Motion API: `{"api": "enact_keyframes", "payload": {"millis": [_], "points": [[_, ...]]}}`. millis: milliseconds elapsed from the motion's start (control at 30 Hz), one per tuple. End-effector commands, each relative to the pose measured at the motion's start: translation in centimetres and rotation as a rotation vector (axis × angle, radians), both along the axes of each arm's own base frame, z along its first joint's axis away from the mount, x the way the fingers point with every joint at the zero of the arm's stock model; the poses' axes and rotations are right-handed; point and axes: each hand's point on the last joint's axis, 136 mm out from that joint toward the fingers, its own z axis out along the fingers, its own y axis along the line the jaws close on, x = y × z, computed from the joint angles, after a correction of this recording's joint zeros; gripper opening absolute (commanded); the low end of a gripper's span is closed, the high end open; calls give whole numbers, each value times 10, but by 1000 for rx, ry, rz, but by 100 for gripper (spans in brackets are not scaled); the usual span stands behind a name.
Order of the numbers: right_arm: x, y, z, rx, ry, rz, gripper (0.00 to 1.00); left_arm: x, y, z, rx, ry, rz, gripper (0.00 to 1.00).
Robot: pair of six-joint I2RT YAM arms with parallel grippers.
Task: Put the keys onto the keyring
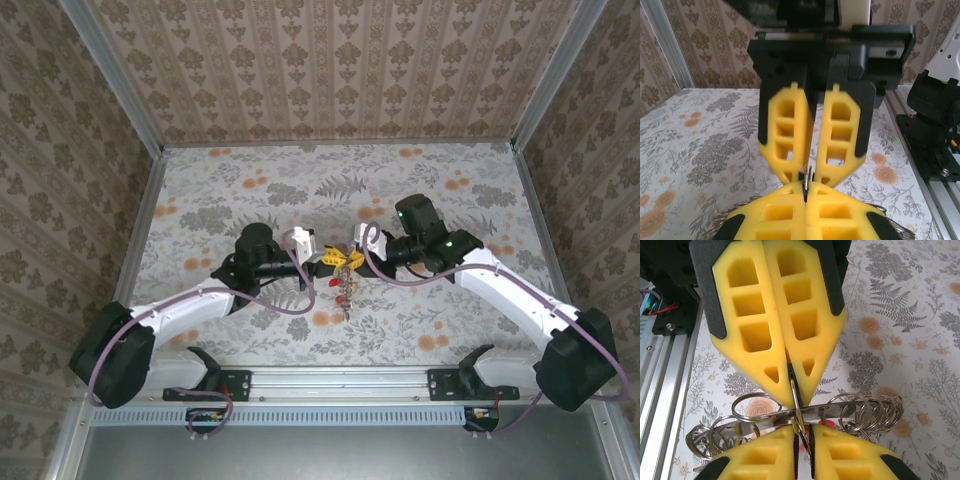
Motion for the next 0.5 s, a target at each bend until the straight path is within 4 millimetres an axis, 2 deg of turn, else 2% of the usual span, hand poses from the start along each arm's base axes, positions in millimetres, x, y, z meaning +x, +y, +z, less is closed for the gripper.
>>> {"api": "enact_keyframes", "payload": {"millis": [0,300,467], "points": [[-2,5,-4,35,37,13,15,-1,-3,21,-94,-30,-23,0],[-2,5,16,102,-53,20,20,0,-10,18,-119,-22,-26,0],[-6,-2,21,105,-98,13,14,-4,-13,14,-113,-18,-46,0]]}}
